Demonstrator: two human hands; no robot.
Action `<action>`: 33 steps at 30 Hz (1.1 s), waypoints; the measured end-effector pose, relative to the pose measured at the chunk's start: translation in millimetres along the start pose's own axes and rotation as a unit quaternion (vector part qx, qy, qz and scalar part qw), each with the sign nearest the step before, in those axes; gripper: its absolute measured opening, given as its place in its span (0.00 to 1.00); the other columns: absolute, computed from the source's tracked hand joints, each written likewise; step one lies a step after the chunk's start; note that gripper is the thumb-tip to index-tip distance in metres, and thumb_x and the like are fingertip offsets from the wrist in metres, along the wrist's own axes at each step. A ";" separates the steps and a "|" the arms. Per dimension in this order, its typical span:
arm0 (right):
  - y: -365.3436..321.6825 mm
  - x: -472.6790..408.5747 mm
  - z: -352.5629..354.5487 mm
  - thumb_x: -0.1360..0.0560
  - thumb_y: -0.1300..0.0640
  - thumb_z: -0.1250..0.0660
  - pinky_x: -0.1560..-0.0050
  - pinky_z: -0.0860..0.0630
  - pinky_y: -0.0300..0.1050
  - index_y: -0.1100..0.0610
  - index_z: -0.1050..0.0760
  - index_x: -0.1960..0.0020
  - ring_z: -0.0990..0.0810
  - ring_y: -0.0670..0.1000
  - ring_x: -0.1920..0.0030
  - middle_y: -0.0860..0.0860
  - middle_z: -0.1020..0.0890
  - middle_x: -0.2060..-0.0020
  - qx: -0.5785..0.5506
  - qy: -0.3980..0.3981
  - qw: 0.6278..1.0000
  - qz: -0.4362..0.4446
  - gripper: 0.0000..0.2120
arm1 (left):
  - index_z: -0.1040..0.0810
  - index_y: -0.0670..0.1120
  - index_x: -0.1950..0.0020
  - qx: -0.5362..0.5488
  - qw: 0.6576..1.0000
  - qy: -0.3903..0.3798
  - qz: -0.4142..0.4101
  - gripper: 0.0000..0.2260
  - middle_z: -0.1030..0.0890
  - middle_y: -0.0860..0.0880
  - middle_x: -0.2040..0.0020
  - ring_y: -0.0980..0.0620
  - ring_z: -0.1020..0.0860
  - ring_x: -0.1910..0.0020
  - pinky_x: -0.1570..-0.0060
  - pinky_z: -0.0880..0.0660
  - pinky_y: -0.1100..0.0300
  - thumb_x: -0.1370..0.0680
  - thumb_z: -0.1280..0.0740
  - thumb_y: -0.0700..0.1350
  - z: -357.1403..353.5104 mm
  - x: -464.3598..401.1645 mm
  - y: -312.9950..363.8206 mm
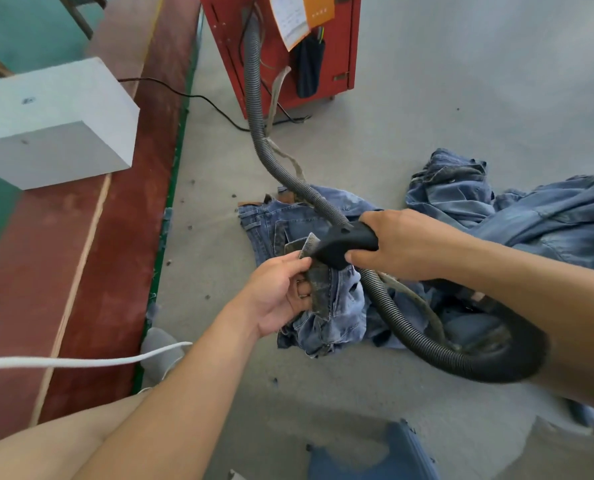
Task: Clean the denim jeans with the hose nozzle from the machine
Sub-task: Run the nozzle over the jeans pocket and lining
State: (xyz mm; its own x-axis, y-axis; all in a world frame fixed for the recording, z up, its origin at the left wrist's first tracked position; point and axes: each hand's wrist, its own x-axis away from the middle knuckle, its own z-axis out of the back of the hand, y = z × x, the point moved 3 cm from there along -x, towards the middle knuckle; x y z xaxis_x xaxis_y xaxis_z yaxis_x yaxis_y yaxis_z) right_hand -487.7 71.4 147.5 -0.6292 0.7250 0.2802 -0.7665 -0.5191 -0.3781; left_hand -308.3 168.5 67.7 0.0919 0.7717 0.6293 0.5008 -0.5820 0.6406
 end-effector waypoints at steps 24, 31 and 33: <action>-7.2 27.2 -17.4 0.25 0.36 0.31 0.71 0.26 0.38 0.46 0.28 0.54 0.20 0.44 0.71 0.46 0.19 0.67 -0.083 -0.036 0.996 -0.025 0.14 | 0.23 0.40 0.47 0.278 0.949 0.146 -0.026 0.12 0.16 0.41 0.65 0.48 0.15 0.69 0.69 0.17 0.57 0.14 0.46 0.36 15.8 -4.9 14.0; -18.6 29.1 -31.1 0.25 0.36 0.31 0.63 0.21 0.44 0.47 0.26 0.51 0.18 0.45 0.65 0.48 0.17 0.62 -0.074 -0.132 0.989 0.002 0.15 | 0.24 0.37 0.49 0.306 0.936 0.170 -0.035 0.11 0.17 0.39 0.66 0.47 0.16 0.71 0.72 0.19 0.56 0.14 0.46 0.34 10.8 -6.4 13.4; -25.0 38.3 -41.2 0.25 0.34 0.33 0.58 0.21 0.45 0.46 0.27 0.51 0.19 0.44 0.60 0.46 0.19 0.59 -0.054 -0.166 0.984 0.032 0.16 | 0.25 0.36 0.50 0.318 0.931 0.176 -0.040 0.11 0.17 0.39 0.67 0.47 0.16 0.72 0.73 0.19 0.57 0.14 0.46 0.34 13.1 -7.2 14.4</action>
State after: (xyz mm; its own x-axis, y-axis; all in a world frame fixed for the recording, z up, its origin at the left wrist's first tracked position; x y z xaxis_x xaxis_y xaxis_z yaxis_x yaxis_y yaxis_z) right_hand -487.4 130.9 131.3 -0.6964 0.4959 0.5187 -0.7175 -0.4945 -0.4905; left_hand -290.5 158.0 66.6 -0.1990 0.6100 0.7670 0.9121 -0.1709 0.3726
